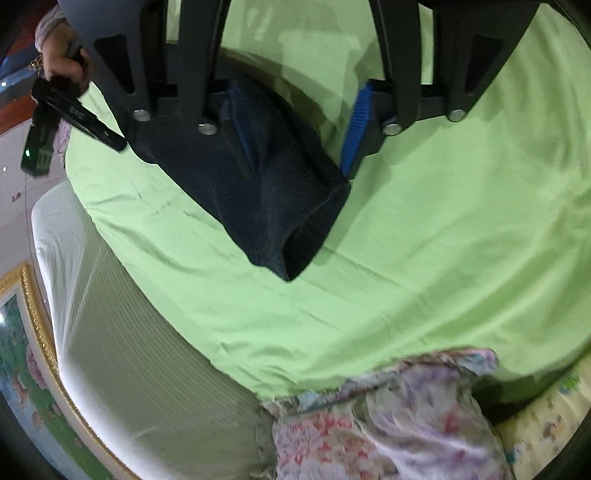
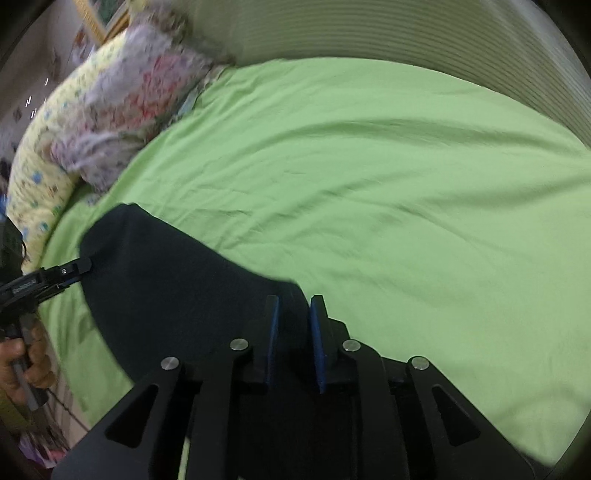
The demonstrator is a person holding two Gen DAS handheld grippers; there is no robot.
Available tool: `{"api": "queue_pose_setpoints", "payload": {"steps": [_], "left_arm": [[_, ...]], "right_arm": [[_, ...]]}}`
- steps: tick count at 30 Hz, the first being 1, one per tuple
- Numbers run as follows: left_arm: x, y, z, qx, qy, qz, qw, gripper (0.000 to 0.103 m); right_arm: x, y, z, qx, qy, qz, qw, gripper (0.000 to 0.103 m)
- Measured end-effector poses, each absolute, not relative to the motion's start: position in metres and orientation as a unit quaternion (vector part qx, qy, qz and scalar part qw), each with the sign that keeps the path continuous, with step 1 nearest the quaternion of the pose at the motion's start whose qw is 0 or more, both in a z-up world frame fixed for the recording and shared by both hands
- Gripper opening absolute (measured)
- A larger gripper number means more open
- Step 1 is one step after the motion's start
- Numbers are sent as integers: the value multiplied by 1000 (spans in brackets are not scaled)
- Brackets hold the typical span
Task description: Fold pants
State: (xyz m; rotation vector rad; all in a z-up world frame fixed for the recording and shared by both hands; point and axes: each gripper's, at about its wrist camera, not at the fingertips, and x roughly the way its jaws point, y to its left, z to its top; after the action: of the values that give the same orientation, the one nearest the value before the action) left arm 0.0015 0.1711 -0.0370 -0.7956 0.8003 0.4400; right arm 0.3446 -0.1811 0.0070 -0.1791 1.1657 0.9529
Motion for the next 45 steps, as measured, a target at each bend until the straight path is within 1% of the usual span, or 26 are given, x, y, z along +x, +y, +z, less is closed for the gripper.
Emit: {"api": "queue_pose_setpoints", "payload": {"steps": [2,3,4,5,6,8,13,16,20,25,28,30,33,38,45], "left_arm": [[-6,172,-25,-376,365,204,827,57],[-10,172,-16,-377,352,202,832,58],[-13,169,-9,-376,343,199,837,62],[-12,167,0,-373,335,192,844,67],[-9,165,4,-370,334,185,847,68],[3,157,10,-364,339,165,852,69],[47,113,14,-341,374,95,857,70],[75,83,12,-327,402,56,854,73],[101,38,14,-298,425,1,855,74],[142,-26,15,-249,458,-67,851,74],[161,-55,16,-239,473,-96,843,76],[173,-75,15,-233,482,-115,837,77],[188,-102,17,-213,492,-137,833,77],[223,-155,12,-174,524,-181,814,79],[269,-233,-5,-91,568,-255,778,79]], "right_arm": [[341,-208,14,-55,529,422,734,23],[338,-223,17,-41,528,414,740,27],[335,-238,20,-26,528,405,745,29],[332,-245,21,-15,529,398,749,35],[329,-262,23,2,531,386,755,41],[325,-284,22,22,534,361,764,44],[310,-350,16,80,545,290,783,44],[301,-387,15,121,543,243,794,44],[287,-443,8,161,542,183,805,44],[273,-490,-2,200,540,129,807,44],[269,-508,-7,231,534,107,806,48],[270,-518,-11,255,530,93,803,53],[272,-531,-20,289,527,70,796,57],[281,-547,-33,340,518,52,784,58],[293,-551,-43,358,512,56,779,58]]}}
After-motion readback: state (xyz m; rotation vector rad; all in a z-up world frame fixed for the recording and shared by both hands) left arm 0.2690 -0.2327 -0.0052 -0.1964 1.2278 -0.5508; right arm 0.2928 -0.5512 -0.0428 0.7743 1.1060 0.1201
